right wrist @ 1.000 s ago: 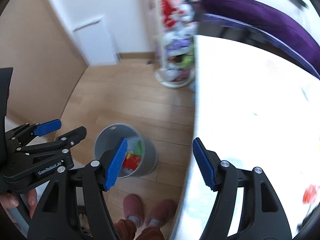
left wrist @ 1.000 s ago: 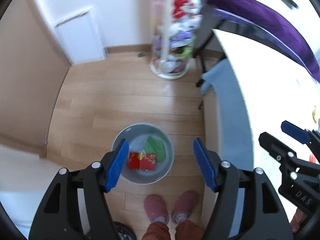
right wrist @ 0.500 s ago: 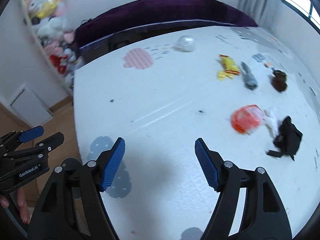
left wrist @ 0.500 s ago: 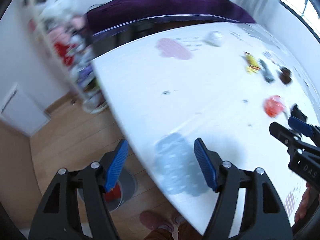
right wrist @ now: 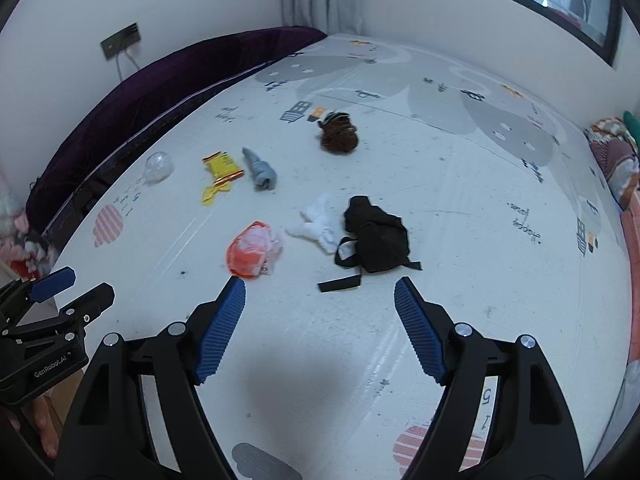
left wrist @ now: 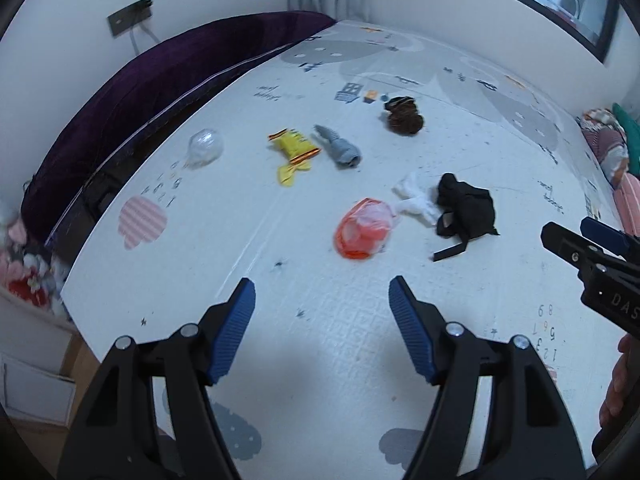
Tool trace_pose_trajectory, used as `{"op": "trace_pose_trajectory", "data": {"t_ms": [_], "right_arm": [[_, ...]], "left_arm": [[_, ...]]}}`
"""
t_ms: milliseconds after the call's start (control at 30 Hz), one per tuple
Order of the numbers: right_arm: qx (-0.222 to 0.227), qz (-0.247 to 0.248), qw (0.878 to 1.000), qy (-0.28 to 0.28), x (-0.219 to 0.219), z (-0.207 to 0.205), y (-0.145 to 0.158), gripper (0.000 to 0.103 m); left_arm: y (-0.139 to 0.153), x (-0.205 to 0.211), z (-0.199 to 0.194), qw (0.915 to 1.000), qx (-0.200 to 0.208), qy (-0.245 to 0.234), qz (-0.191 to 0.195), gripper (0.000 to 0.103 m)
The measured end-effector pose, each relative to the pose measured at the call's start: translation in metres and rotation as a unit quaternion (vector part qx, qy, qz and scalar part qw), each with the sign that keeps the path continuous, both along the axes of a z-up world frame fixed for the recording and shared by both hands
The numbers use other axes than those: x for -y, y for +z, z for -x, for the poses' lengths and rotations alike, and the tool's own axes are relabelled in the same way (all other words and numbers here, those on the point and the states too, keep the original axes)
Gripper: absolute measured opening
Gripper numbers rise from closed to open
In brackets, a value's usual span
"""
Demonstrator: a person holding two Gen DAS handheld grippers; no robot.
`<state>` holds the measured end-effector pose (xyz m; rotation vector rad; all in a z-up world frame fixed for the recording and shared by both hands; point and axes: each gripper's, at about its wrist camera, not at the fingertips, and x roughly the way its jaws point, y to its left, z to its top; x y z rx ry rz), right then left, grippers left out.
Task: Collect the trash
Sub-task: 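Grasp the orange-white plastic bag with the left tool while the right tool grasps the black cloth, then carry both items to the grey bin and open the right tool to drop the black cloth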
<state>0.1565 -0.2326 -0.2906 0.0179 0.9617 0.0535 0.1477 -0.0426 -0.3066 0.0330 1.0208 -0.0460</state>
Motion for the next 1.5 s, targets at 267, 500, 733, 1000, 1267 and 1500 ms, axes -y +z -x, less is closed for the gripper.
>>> {"op": "trace_pose_trajectory", "data": {"t_ms": [267,500,733,1000,1267,1500], "right_arm": [[-0.006,-0.009,0.998,-0.054,0.048,-0.018,-0.017,0.079],[-0.024,-0.001,0.998,-0.063,0.061,-0.057,-0.065,0.079],[-0.032,0.009,0.997,-0.063,0.065,-0.100,-0.110,0.084],[-0.044,0.028,0.997,-0.055,0.061,-0.141,-0.157,0.084],[-0.060,0.014,0.997,-0.040,0.064,-0.154,-0.175,0.061],[-0.055,0.017,0.998,-0.021,0.053,-0.143,-0.160,0.054]], "left_arm": [[-0.015,0.054,-0.039,0.9971,-0.007,-0.074,-0.014,0.073],[-0.061,0.066,-0.076,0.9944,-0.035,-0.097,-0.021,0.073],[-0.113,0.066,-0.118,0.9927,-0.060,-0.103,-0.020,0.073],[-0.167,0.064,-0.152,0.9896,-0.094,-0.106,-0.023,0.073],[-0.193,0.059,-0.171,0.9897,-0.110,-0.092,-0.001,0.063],[-0.173,0.052,-0.162,0.9929,-0.088,-0.079,0.019,0.048]]}}
